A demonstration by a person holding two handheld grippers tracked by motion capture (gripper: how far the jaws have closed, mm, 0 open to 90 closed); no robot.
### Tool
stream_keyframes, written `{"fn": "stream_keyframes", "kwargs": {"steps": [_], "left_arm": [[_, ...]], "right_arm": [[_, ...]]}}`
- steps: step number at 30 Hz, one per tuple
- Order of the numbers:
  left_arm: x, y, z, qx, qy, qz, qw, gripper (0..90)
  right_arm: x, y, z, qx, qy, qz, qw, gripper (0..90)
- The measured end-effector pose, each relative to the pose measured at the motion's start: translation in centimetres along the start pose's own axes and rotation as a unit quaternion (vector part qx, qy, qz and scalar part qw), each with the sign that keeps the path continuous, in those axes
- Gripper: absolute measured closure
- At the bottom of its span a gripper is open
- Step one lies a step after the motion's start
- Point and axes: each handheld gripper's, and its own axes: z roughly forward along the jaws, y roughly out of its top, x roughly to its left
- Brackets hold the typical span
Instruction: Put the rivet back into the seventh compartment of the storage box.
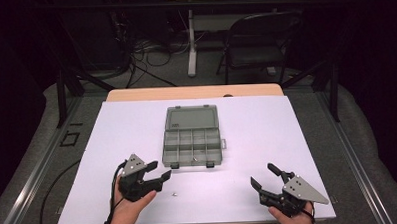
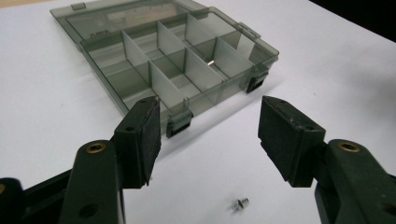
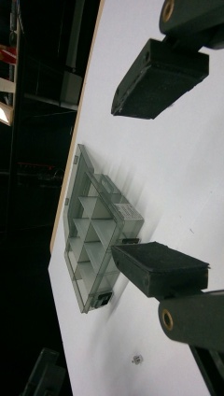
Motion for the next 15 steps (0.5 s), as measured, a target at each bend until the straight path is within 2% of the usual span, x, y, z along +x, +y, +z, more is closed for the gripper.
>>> {"fn": "stream_keyframes", "kwargs": {"steps": [3,13,15], "left_arm": [[-0.1,-0.6,0.1,0.001,-0.005,-0.001,1.0,41.4],[-0.7,-1.8,0.0,0.012,0.0,0.009,0.9999,41.3],[-0.8,-2.0,0.1,0.011,-0.003,0.005,0.9999,41.4]], "right_arm": [[0.0,0.0,0.0,0.0,0.0,0.0,1.0,26.6],[0.0,0.0,0.0,0.0,0.0,0.0,1.0,26.6],[0.0,0.0,0.0,0.0,-0.001,-0.001,1.0,26.6]]}}
